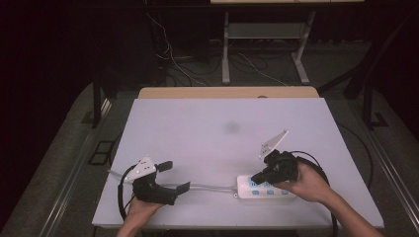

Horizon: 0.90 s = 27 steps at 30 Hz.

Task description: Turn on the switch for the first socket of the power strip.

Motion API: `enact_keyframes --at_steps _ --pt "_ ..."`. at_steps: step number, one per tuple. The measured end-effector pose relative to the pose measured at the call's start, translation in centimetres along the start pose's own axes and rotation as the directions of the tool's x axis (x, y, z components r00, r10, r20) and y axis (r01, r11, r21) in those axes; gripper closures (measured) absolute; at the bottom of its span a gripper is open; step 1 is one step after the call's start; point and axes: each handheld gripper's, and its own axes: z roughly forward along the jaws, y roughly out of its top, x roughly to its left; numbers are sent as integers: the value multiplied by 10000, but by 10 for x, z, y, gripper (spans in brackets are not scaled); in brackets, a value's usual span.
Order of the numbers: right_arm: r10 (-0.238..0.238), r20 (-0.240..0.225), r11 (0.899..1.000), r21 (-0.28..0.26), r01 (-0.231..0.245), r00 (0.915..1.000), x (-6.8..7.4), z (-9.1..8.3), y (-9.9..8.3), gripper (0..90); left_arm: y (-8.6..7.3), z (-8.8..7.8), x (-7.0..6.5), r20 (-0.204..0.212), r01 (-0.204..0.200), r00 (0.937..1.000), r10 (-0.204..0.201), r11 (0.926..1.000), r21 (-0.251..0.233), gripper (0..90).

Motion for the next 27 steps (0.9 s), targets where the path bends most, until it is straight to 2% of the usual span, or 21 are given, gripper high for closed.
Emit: enact_keyframes --at_steps 27 --pt "27 -447 9982 592 -1 9990 1 23 -10 896 0 1 0 -1 -61 10000 61 9999 115 0"
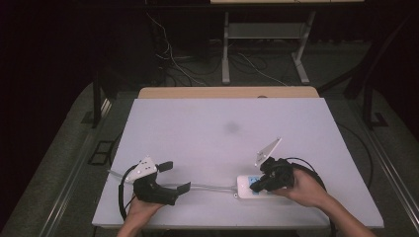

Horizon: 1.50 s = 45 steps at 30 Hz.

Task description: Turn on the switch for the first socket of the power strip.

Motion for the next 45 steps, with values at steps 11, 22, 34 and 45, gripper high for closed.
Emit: enact_keyframes --at_steps 11,22,34,45 --pt "-355 153 9993 96 353 9993 3 3 -1 899 0 1 -1 15 2 10000 -2 10000 29 0" --pt "-679 104 9977 88 678 9976 2 5 -2 900 -1 1 -1 28 -67 10000 67 10000 57 0" --pt "-572 -9 9983 126 572 9984 1 6 -2 900 0 0 -1 69 -24 10000 24 10000 -22 0" --pt "-751 -128 9971 118 753 9971 2 10 0 900 -1 -1 0 67 -30 10000 31 10000 -47 0"
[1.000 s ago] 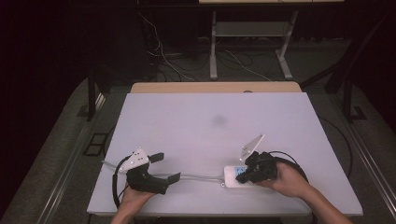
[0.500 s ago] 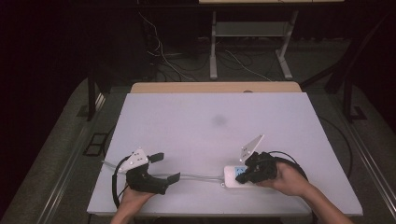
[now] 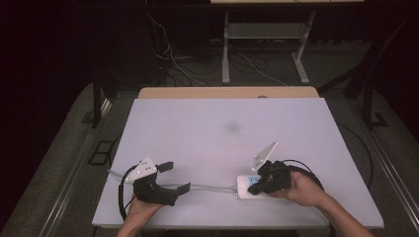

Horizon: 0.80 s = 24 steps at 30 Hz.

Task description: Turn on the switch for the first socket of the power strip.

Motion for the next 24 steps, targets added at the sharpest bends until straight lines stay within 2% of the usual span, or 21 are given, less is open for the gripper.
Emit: enact_keyframes --at_steps 7,9,11,18,24 --pt "30 -20 10000 -17 -30 10000 0 0 0 900 0 0 0 -13 20 10000 -20 10000 -1 0" --pt "151 -256 9998 -87 -153 9996 -2 -2 0 900 0 0 1 -28 20 10000 -20 10000 7 0" --pt "199 -261 9997 -142 -202 9995 -4 -3 -2 900 0 -1 1 -28 81 10000 -81 10000 -17 0" --pt "494 -445 9919 -1145 -542 9978 -6 -21 -7 900 0 0 2 -10 42 10000 -42 10000 5 0" --pt "571 -161 9900 -1281 -587 9982 -5 -30 -11 900 0 1 1 -18 2 10000 -2 10000 45 0"
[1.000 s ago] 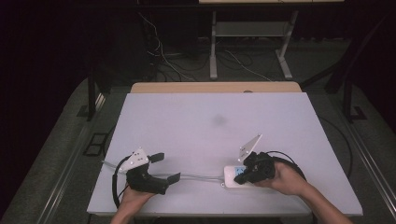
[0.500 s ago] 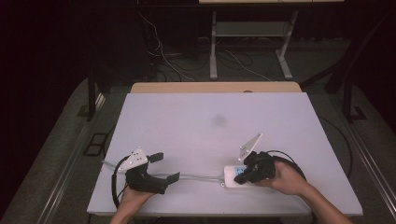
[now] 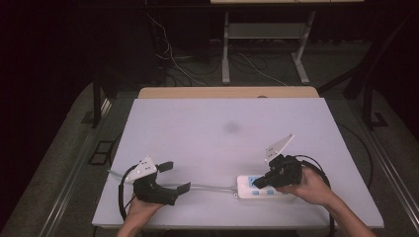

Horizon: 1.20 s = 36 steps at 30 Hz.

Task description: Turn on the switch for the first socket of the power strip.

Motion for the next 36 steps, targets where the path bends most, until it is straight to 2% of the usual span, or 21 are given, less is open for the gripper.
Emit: enact_keyframes --at_steps 15,23,33,36 --pt "509 563 9968 -645 -472 9971 -7 -23 -12 900 0 0 0 -19 17 10000 -17 10000 -17 0" --pt "840 884 9903 -1180 -733 9925 -11 -41 -18 896 0 0 0 -10 14 10000 -14 10000 -19 0" --pt "1425 1405 9764 -1820 -1160 9798 -16 -61 -27 776 0 0 0 -5 27 10000 -27 10000 -53 0" --pt "1689 1546 9700 -2012 -1363 9734 -17 -65 -30 698 0 0 0 -4 32 10000 -32 10000 -64 0"
